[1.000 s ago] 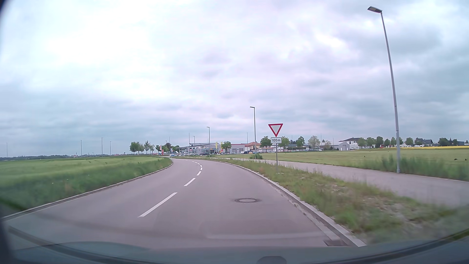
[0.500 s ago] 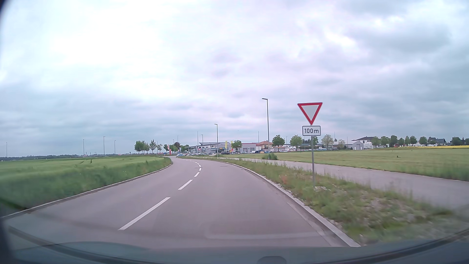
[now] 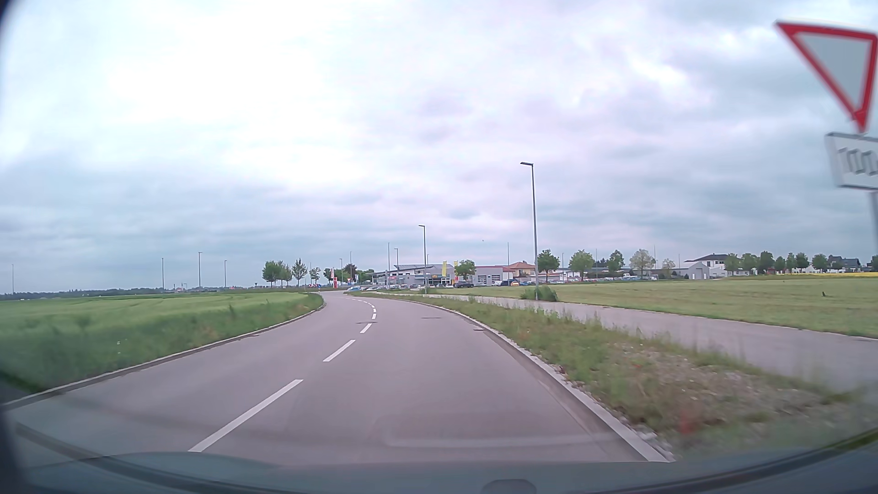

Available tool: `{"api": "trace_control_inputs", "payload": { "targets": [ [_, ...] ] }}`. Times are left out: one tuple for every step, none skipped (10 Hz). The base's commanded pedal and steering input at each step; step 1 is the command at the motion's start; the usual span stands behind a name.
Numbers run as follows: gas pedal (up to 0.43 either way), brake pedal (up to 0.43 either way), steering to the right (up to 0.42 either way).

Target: Follow the waypoints while adhering to traffic rules and regulations

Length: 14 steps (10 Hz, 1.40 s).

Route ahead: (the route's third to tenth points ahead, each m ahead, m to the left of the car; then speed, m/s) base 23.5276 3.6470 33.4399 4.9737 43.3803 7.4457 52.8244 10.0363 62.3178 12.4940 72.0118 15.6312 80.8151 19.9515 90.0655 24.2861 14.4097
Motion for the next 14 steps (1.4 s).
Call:
{"api": "trace_control_inputs", "payload": {
  "targets": [
    [0.130, 0.000, -0.030],
    [0.130, 0.000, -0.030],
    [0.118, 0.000, -0.030],
    [0.110, 0.000, -0.030],
    [0.098, 0.000, -0.030],
    [0.098, 0.000, -0.029],
    [0.087, 0.000, -0.030],
    [0.087, 0.000, -0.029],
    [0.079, 0.000, -0.029],
    [0.067, 0.000, -0.029],
    [0.059, 0.000, -0.029],
    [0.047, 0.000, -0.029],
    [0.047, 0.000, -0.029],
    [0.047, 0.000, -0.029]
  ]
}}
